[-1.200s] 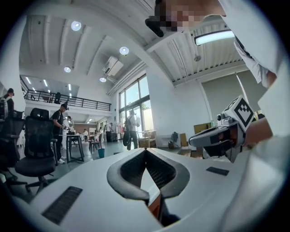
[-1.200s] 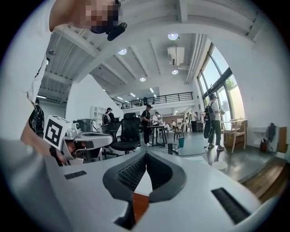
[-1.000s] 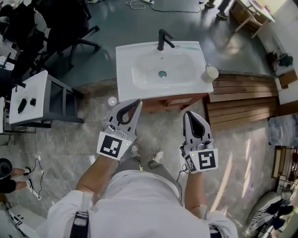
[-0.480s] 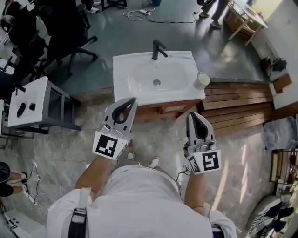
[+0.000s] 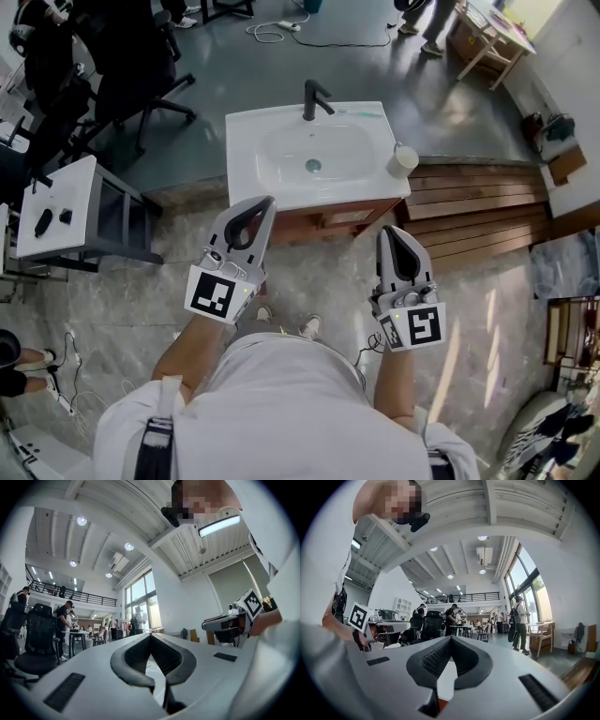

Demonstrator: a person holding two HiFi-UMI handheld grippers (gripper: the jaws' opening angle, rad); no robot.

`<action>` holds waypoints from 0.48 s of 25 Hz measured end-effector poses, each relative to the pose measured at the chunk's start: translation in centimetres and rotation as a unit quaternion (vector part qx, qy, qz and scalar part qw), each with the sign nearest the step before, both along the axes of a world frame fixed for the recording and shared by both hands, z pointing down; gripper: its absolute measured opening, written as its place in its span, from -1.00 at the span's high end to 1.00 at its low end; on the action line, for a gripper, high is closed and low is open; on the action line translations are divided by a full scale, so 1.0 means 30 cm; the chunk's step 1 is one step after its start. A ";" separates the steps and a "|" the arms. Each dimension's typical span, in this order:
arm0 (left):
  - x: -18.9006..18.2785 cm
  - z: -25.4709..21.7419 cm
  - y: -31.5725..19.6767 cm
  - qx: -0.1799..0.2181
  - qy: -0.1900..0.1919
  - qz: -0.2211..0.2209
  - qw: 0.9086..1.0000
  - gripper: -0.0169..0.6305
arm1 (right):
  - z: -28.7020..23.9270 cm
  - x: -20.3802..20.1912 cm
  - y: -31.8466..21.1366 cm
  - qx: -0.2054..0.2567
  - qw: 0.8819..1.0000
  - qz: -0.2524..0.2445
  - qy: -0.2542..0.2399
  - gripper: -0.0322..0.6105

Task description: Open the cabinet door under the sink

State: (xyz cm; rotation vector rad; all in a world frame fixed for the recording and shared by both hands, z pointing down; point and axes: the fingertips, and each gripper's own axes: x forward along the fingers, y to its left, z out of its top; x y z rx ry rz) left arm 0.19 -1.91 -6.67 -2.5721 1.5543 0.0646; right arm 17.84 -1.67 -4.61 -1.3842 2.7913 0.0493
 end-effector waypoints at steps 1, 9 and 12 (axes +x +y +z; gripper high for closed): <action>0.003 0.002 0.002 -0.002 0.000 0.003 1.000 0.90 | -0.002 0.002 0.004 -0.001 1.000 0.003 0.002 0.80; -0.003 -0.034 0.000 0.011 -0.003 0.004 1.000 0.90 | -0.028 0.018 0.028 0.003 1.000 0.014 0.010 0.80; -0.011 -0.045 0.018 0.020 -0.005 0.001 1.000 0.90 | -0.049 0.004 0.030 0.011 1.000 0.011 0.007 0.80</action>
